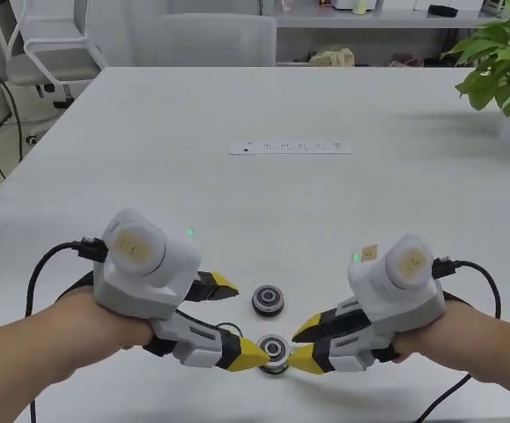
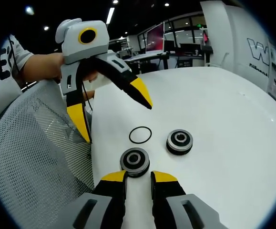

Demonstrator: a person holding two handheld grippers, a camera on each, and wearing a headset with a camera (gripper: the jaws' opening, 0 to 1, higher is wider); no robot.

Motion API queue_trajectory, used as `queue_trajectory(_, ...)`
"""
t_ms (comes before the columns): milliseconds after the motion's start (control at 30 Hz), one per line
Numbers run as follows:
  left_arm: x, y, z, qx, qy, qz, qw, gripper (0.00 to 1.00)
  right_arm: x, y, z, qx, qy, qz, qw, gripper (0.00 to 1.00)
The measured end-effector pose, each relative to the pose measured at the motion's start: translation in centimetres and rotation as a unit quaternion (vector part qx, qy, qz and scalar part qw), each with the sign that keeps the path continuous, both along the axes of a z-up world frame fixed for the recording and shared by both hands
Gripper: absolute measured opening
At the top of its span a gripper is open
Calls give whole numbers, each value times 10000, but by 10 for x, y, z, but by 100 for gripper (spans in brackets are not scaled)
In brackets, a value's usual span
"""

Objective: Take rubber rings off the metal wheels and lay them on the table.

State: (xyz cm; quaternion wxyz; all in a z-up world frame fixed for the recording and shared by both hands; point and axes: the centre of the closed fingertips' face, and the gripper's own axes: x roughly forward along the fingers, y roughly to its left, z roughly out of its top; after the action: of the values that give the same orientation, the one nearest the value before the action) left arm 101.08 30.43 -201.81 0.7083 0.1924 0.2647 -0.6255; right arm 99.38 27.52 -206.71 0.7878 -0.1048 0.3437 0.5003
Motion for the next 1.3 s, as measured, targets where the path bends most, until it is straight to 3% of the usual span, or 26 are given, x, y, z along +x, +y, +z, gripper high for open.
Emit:
queue_trajectory(700,-10,-8,-20,244,83,-255,9993,45,-3,3,-8,-64,37,122,9999,16)
queue_trajectory(1300,-14,-18,-37,433,127,-488,9978,28,-3,4,-11,-35,49,142,9999,15)
